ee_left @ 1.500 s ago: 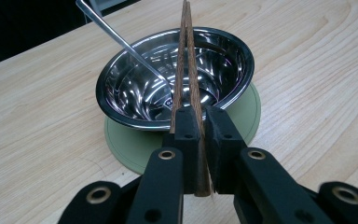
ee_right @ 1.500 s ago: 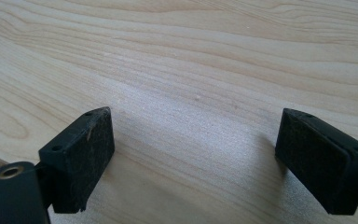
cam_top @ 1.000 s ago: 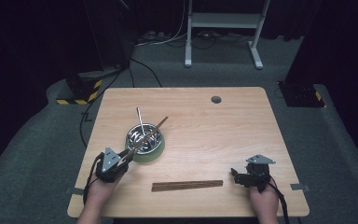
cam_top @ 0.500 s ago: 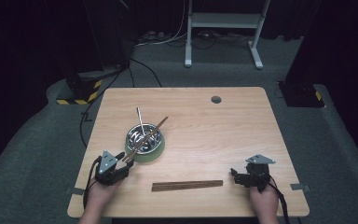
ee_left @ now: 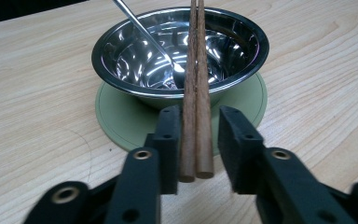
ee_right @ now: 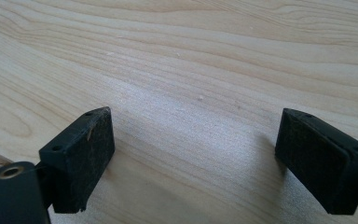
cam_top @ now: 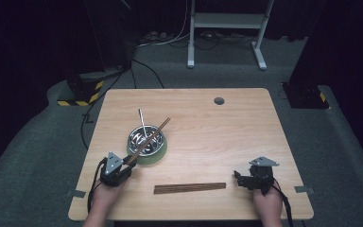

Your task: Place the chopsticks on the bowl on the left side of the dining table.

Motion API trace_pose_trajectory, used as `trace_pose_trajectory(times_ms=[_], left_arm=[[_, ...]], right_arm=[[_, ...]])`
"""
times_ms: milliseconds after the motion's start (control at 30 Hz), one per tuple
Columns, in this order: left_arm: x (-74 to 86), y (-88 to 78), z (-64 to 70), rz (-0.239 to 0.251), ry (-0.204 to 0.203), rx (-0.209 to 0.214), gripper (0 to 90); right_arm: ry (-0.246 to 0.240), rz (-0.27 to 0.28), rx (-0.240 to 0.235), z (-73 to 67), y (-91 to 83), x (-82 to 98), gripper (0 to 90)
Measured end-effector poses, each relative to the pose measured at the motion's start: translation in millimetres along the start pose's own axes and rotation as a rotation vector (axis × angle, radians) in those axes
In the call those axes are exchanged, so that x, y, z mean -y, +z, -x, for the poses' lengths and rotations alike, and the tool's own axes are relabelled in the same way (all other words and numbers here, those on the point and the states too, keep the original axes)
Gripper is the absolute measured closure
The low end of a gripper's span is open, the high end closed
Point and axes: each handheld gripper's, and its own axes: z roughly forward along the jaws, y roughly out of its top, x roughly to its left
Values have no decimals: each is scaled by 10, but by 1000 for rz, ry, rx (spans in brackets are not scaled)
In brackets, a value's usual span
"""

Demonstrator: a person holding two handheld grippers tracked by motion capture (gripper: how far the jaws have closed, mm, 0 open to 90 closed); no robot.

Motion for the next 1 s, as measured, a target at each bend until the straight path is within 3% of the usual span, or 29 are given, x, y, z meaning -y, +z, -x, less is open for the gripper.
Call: trace_pose_trajectory(times_ms=[67,167,633,733,800,1000], left_arm=[[-3,-8,5,1,-6,7,758],[6,-22,16,-8,13,28,759],[7,-91,93,-23,7,112,759],[12,-83,111,-27,30,106,757],[5,-77,120,-16,13,102,741],[7,-82,108,-22,19,87,656]], right_arm=[[0,0,0,0,0,0,116],[0,0,0,0,0,0,116],[0,0,0,0,0,0,116],[0,0,0,0,0,0,116],[0,0,0,0,0,0,116],[0,0,0,0,0,0,116]])
